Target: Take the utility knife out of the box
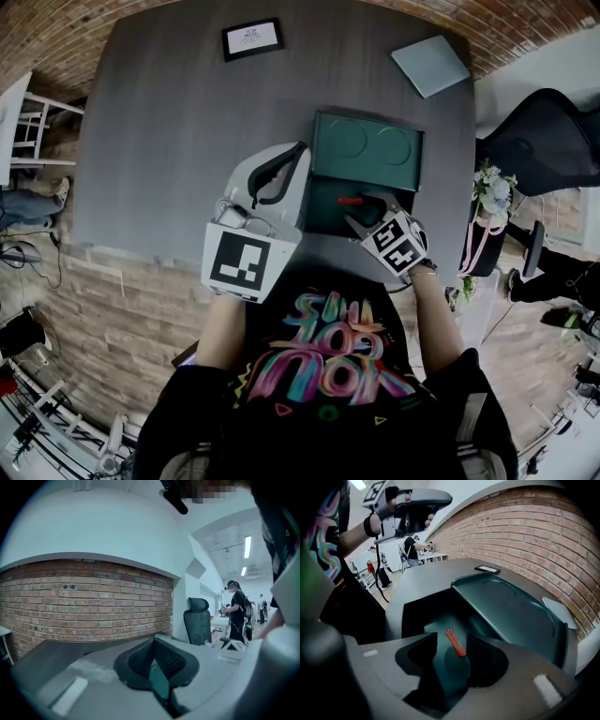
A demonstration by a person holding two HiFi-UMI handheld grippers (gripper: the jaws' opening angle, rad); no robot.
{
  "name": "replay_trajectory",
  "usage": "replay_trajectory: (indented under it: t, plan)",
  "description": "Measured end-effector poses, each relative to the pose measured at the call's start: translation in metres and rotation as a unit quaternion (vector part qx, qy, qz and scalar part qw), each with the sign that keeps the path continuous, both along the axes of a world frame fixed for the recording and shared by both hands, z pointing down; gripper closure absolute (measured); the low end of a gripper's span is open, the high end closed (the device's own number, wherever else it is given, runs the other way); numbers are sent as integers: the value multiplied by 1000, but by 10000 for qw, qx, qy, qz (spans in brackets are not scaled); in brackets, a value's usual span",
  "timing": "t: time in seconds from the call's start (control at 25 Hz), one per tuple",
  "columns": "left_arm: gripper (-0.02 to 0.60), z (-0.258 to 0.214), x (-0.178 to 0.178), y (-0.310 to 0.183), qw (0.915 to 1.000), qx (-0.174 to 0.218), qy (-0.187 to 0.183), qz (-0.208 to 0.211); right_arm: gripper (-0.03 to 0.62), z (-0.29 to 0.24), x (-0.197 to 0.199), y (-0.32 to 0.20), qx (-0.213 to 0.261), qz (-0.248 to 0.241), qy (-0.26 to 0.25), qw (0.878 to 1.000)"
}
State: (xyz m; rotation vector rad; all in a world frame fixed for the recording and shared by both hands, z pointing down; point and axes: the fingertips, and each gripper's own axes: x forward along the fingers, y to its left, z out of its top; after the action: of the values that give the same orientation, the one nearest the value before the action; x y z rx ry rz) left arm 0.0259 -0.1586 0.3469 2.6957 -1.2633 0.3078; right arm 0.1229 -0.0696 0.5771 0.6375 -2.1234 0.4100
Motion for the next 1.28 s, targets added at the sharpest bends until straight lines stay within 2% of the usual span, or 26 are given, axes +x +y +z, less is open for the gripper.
replay_trajectory:
  t: [0.4,0.72,0.96,1.16,1.28]
  plan:
    - [581,7,3,2,10000,-64,-4,-1,393,17,3,-3,-105,-149,229,9996]
    - [581,10,-1,1,9999,-116,6,-50,394,27,-7,0,-316,-537,448,9971]
    - [581,13,0,0,9999,-120,-2,-45,391,30,-7,0,-271,-582,590,9962]
    - [581,15,4,0,9999,-141,-11,-12,401,30,-6,1,-266,-511,585,9966]
    - [581,14,3,0,9999,-134,11,5,442,30,-9,5,-309,-543,598,9963]
